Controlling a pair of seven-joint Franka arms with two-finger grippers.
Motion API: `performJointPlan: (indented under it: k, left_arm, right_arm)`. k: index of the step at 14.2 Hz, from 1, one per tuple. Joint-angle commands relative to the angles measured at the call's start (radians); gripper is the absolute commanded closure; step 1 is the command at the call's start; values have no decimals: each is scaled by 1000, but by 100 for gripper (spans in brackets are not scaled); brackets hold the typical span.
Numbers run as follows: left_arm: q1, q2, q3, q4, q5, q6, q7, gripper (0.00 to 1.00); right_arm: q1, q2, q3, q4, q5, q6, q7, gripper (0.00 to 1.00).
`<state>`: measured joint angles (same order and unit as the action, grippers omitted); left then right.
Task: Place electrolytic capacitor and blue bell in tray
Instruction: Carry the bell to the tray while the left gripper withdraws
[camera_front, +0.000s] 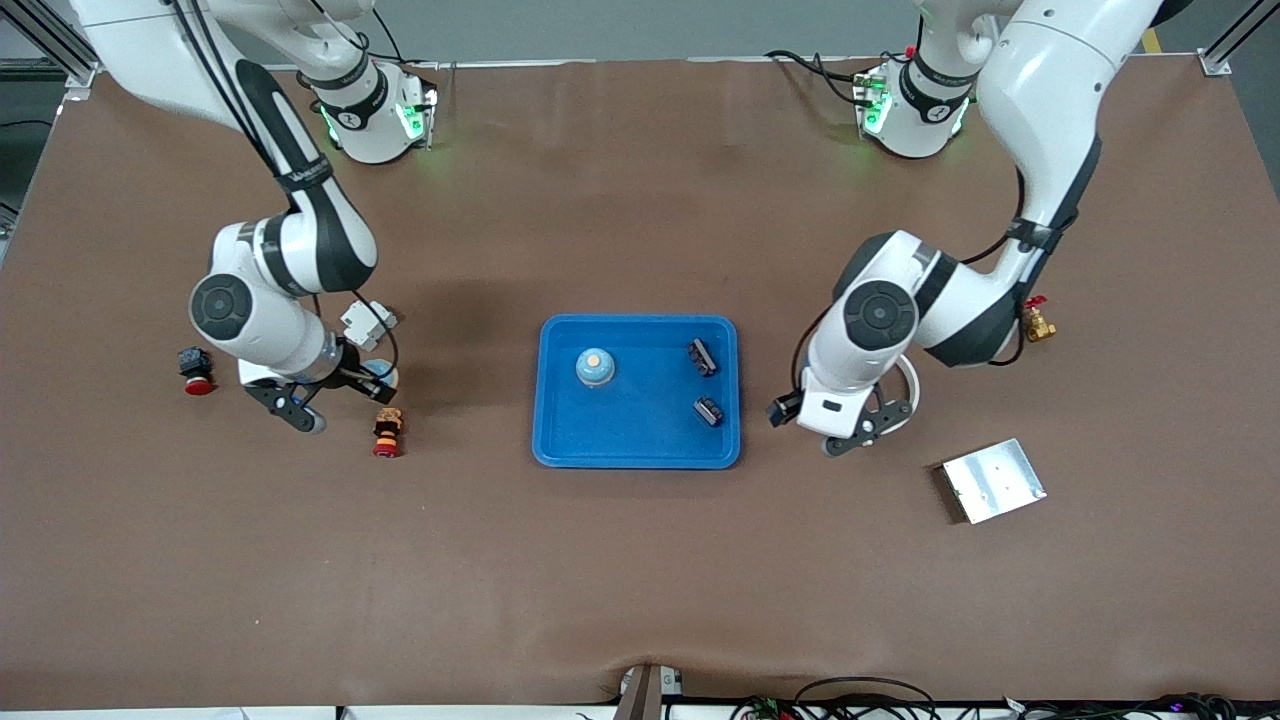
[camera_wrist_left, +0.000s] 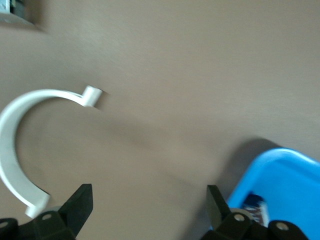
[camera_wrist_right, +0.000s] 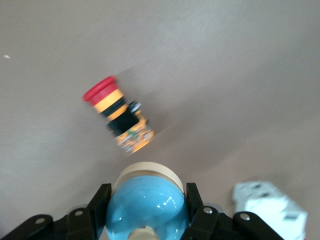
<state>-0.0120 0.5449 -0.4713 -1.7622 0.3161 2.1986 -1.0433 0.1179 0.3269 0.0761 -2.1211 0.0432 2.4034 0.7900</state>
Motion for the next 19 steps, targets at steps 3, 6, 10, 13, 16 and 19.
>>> performJointPlan:
  k: [3,6,10,13,16,19]
  left_arm:
    - [105,-82,-7,-112,18,10,195,0]
    - [190,-109,-9,-164,20,47,355,0]
    - [294,-164,-9,-253,20,110,569,0]
    - [340,-204,-10,-292,18,125,689,0]
    - [380,-239,-13,-306,14,116,781,0]
    - [394,-283,-16,-292,1,40,818,0]
  right_arm:
    - [123,3,-2,64,14,0,266,100]
    - [181,27,-4,102,15,22,391,100]
    - [264,180,-4,286,14,5,575,100]
    - [308,294,-5,404,12,6,667,100]
    - [355,385,-10,502,-9,3,756,100]
    - [385,440,-16,588,-11,-65,805,100]
